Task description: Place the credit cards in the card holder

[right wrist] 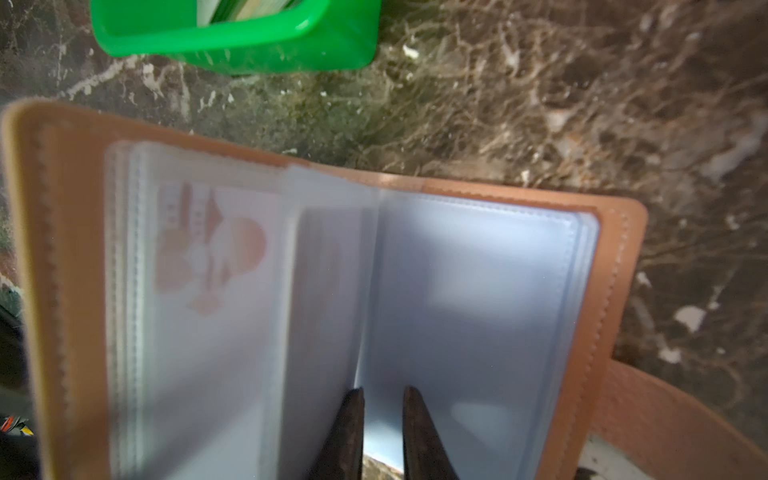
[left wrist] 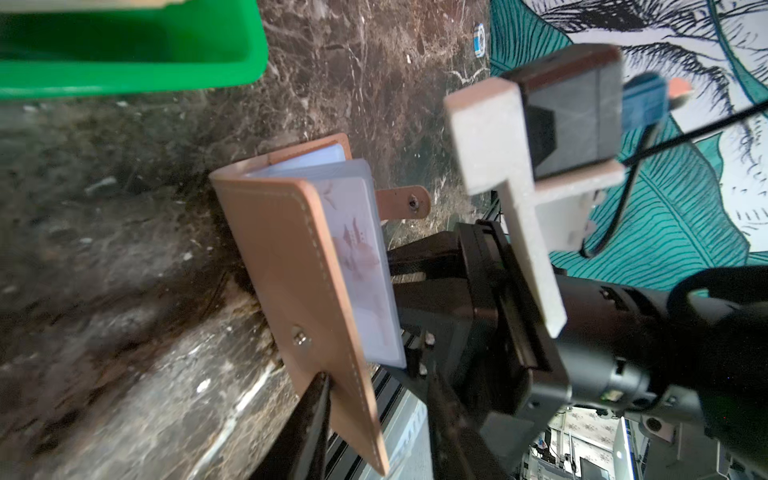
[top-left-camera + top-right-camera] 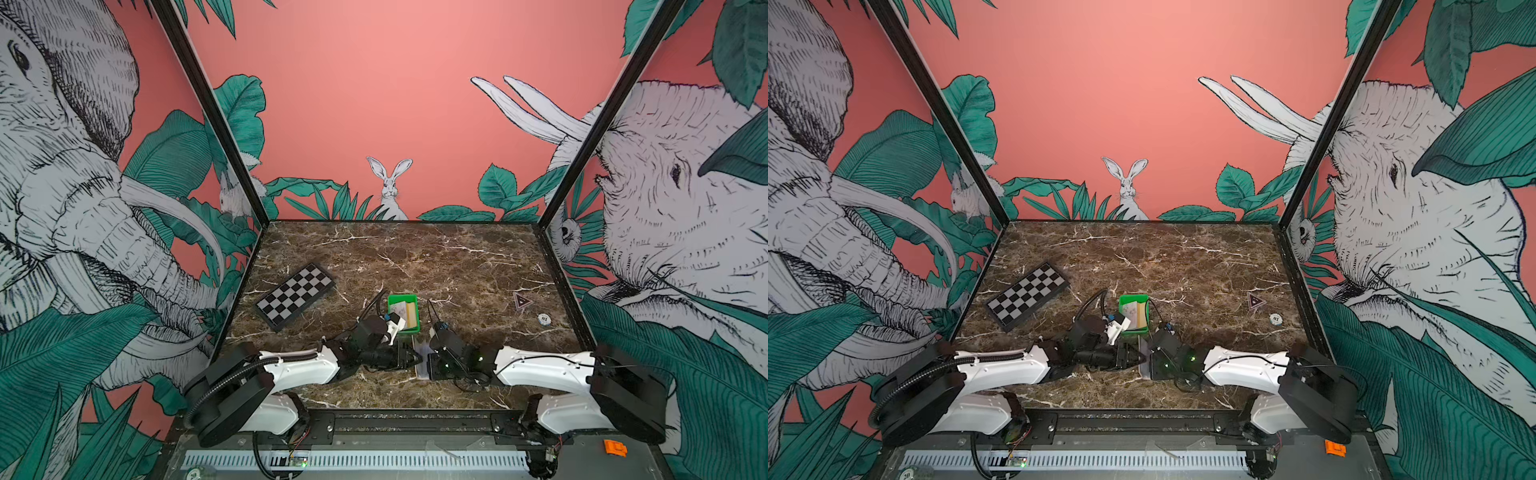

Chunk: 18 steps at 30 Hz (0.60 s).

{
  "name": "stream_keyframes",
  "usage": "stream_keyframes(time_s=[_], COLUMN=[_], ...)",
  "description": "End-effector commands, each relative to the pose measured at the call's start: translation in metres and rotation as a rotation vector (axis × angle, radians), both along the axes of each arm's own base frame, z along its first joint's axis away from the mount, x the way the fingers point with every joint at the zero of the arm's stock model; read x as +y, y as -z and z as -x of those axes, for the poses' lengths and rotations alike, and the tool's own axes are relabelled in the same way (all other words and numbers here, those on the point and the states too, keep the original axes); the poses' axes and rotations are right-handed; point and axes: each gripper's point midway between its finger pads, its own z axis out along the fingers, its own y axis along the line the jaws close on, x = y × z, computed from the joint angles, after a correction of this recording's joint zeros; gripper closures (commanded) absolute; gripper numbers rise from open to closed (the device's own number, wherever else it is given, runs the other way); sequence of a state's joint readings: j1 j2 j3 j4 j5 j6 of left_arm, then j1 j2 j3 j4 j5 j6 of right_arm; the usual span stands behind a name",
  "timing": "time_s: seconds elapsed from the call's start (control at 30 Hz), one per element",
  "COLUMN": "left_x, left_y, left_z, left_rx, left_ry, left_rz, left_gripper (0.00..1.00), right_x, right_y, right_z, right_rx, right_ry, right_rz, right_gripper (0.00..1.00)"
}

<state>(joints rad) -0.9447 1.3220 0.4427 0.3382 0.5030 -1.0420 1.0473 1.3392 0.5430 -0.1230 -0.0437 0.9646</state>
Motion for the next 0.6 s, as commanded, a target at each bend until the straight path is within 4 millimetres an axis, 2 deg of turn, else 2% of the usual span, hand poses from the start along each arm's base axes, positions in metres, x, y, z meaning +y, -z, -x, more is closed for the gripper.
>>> stream_keyframes(time_s=[0.0, 0.33, 0.57], left_x=[0.001, -0.004, -0.003], left_y=[-0.007, -0.01, -0.008], left_z=[-0.002, -0.004, -0.003], left_rx=[-0.032, -0.034, -0.033], left_ry=[-0.001, 0.002, 0.001], left_rz=[-0.009, 0.007, 0.001], left_gripper=[0.6, 0.59, 0.58], right_x=[0.003, -0.001, 0.004], right_y=[-0.006, -0.011, -0.024], right_z=[0.0, -0.001, -0.002], right_rx=[-0.015, -0.028, -0.056], right_ry=[-0.009, 0.002, -0.01], right_rz=[-0.029, -0.025, -0.079], right_gripper=[0.8, 0.8, 0.8])
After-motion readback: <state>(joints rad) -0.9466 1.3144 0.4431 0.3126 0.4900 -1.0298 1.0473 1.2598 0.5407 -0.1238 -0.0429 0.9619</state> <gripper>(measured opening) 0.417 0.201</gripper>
